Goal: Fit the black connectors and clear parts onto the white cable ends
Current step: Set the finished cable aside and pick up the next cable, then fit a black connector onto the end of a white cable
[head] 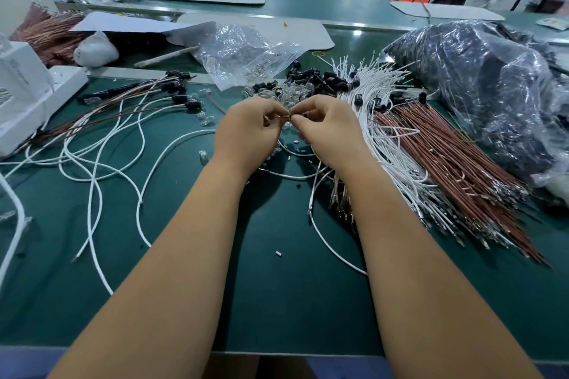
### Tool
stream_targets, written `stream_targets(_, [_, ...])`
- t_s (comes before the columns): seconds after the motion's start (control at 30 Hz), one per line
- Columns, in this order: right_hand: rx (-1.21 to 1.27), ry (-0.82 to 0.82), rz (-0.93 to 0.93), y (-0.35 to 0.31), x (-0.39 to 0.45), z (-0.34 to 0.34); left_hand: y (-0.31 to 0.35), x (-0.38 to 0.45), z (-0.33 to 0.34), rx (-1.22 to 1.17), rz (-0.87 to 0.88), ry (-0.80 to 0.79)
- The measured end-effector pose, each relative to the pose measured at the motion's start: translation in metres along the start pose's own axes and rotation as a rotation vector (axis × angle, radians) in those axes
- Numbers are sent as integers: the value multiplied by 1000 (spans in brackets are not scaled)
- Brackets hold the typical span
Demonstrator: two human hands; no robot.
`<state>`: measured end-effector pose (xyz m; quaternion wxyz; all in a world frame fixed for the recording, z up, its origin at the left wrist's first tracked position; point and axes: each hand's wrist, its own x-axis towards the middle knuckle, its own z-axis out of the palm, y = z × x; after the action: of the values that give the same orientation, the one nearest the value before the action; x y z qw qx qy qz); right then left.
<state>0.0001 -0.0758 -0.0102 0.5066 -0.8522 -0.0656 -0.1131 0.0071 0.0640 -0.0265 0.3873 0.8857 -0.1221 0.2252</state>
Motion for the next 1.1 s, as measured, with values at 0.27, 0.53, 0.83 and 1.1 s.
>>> stream_targets(0.27, [223,4,101,6,1,-3,-2,3,0,-211,-76,-48])
stream_targets(0.53, [684,-87,181,6,2,-12,4,3,-3,-502,-93,-34])
stream_targets(0.83, [439,3,87,7,2,-5,2,1,-4,-367,-60,-6])
stream_targets(1.1, [401,-1,103,7,2,-4,-1,1,-2,-326,-94,36])
